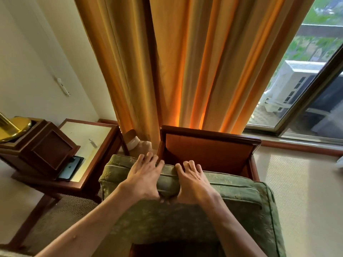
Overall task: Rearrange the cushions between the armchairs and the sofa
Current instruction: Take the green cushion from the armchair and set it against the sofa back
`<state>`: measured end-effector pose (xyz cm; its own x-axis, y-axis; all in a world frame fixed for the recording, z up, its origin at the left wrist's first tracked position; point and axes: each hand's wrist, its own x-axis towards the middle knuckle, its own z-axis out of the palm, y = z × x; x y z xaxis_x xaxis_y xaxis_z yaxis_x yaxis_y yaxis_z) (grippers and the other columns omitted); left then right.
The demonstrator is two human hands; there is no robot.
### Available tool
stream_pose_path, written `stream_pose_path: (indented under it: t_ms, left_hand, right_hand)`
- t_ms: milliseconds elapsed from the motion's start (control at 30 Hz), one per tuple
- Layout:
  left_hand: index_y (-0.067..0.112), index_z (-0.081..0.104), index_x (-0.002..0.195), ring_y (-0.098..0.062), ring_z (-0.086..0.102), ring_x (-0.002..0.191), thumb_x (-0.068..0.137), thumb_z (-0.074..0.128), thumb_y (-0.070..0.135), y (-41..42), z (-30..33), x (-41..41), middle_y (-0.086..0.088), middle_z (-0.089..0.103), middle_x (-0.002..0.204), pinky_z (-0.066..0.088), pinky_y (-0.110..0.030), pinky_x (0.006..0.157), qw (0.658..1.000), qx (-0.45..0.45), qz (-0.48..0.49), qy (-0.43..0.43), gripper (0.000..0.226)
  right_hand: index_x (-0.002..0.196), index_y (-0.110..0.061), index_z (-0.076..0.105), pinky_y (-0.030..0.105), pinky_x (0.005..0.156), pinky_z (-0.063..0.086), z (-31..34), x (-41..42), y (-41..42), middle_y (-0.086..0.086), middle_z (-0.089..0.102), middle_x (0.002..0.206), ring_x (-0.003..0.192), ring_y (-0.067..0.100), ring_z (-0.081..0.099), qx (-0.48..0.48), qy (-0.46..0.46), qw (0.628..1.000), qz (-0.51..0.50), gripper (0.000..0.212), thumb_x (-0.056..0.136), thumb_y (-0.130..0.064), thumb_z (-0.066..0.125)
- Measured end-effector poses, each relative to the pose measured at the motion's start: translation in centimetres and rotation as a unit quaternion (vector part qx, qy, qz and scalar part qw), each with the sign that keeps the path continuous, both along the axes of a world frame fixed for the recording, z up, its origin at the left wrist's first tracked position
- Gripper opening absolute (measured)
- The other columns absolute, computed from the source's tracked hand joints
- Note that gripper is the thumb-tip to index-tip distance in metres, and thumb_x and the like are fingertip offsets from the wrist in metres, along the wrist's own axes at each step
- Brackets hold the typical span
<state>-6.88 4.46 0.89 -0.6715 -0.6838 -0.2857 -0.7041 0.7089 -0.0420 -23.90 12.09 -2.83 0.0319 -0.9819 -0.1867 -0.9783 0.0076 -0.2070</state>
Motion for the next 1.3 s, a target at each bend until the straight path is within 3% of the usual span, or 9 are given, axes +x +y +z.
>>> stream_pose_path:
  t_ms: [133, 200, 333, 400, 500, 767, 933, 1067, 1300]
  left_hand:
    - [0.032, 0.008, 0.155, -0.029, -0.003, 0.152, 0.055, 0.068, 0.085, -0.1, -0.8, 2.7, -0.008, 0.014, 0.162, -0.019, -0.047, 0.117, 0.999, 0.036, 0.026, 0.029, 0.128]
    - [0.034, 0.007, 0.154, -0.027, 0.010, 0.150, 0.052, 0.067, 0.088, 0.0, -0.8, 4.0, -0.002, 0.025, 0.158, -0.014, -0.047, 0.121, 0.997, 0.042, 0.039, 0.044, 0.130]
    - [0.024, 0.007, 0.155, -0.024, 0.028, 0.141, 0.045, 0.065, 0.093, 1.0, -1.0, 4.1, 0.002, 0.035, 0.151, 0.005, -0.046, 0.124, 0.996, 0.021, 0.064, 0.062, 0.142]
    - [0.024, 0.018, 0.154, -0.025, 0.032, 0.139, 0.045, 0.063, 0.094, 1.3, -1.4, 3.9, 0.002, 0.039, 0.147, 0.010, -0.048, 0.123, 0.996, 0.010, 0.067, 0.063, 0.137]
    - [0.025, 0.034, 0.145, -0.021, 0.037, 0.133, 0.043, 0.063, 0.095, 1.6, -1.8, 5.1, 0.005, 0.045, 0.140, 0.014, -0.046, 0.120, 0.992, -0.002, 0.077, 0.097, 0.128]
    - [0.024, 0.039, 0.139, -0.014, 0.042, 0.124, 0.048, 0.064, 0.093, 6.6, -0.5, 12.5, 0.008, 0.051, 0.134, 0.023, -0.040, 0.113, 0.982, 0.012, 0.141, 0.127, 0.117]
    - [0.027, 0.039, 0.140, -0.008, 0.041, 0.117, 0.052, 0.067, 0.090, 12.5, 1.8, 21.3, 0.013, 0.050, 0.130, 0.025, -0.034, 0.112, 0.955, 0.013, 0.234, 0.183, 0.112]
    - [0.030, 0.037, 0.141, -0.009, 0.041, 0.125, 0.050, 0.062, 0.095, 19.0, 2.8, 29.9, 0.016, 0.047, 0.133, 0.023, -0.035, 0.116, 0.924, -0.008, 0.326, 0.201, 0.115]
    - [0.025, 0.050, 0.132, -0.014, 0.050, 0.112, 0.047, 0.062, 0.094, 32.9, 3.8, 48.5, 0.012, 0.057, 0.121, 0.038, -0.040, 0.101, 0.860, -0.114, 0.461, 0.187, 0.111]
  right_hand:
    - [0.149, -0.032, 0.016, 0.052, 0.119, 0.003, -1.6, -2.4, 1.6, 0.001, 0.026, 0.150, 0.146, 0.028, 0.006, 0.018, -0.051, 0.998, -0.007, 0.121, 0.054, -0.082, 0.071]
    - [0.152, -0.034, 0.011, 0.052, 0.121, -0.005, -2.6, -5.4, 3.2, -0.005, 0.021, 0.158, 0.151, 0.023, 0.000, 0.053, -0.066, 0.996, -0.032, 0.128, 0.051, -0.084, 0.072]
    - [0.148, -0.035, 0.019, 0.044, 0.121, 0.011, -3.8, -9.0, 5.2, -0.011, 0.035, 0.145, 0.138, 0.016, 0.028, 0.057, -0.068, 0.994, -0.066, 0.129, 0.043, -0.091, 0.069]
    - [0.143, -0.034, 0.027, 0.043, 0.115, 0.022, -3.9, -8.8, 5.0, -0.011, 0.041, 0.134, 0.127, 0.016, 0.037, 0.043, -0.069, 0.995, -0.062, 0.124, 0.042, -0.090, 0.069]
    - [0.137, -0.032, 0.035, 0.043, 0.107, 0.030, -4.0, -8.0, 4.9, -0.012, 0.045, 0.125, 0.119, 0.015, 0.041, 0.015, -0.078, 0.996, -0.051, 0.116, 0.042, -0.090, 0.069]
    - [0.122, -0.034, 0.048, 0.041, 0.091, 0.034, -0.2, -3.0, 4.7, -0.018, 0.050, 0.107, 0.106, 0.011, 0.047, -0.024, -0.059, 0.997, 0.051, 0.100, 0.041, -0.089, 0.069]
    - [0.115, -0.035, 0.052, 0.042, 0.089, 0.034, 5.6, 4.9, 3.8, -0.017, 0.052, 0.099, 0.099, 0.010, 0.048, -0.061, -0.023, 0.982, 0.178, 0.086, 0.048, -0.085, 0.067]
    - [0.119, -0.035, 0.051, 0.041, 0.092, 0.033, 8.5, 14.5, 3.5, -0.019, 0.052, 0.107, 0.103, 0.007, 0.047, -0.067, -0.011, 0.954, 0.292, 0.088, 0.050, -0.090, 0.064]
    - [0.118, -0.033, 0.051, 0.040, 0.089, 0.037, 8.9, 37.3, 6.7, -0.015, 0.055, 0.110, 0.103, 0.012, 0.051, -0.093, -0.005, 0.881, 0.463, 0.088, 0.053, -0.091, 0.061]
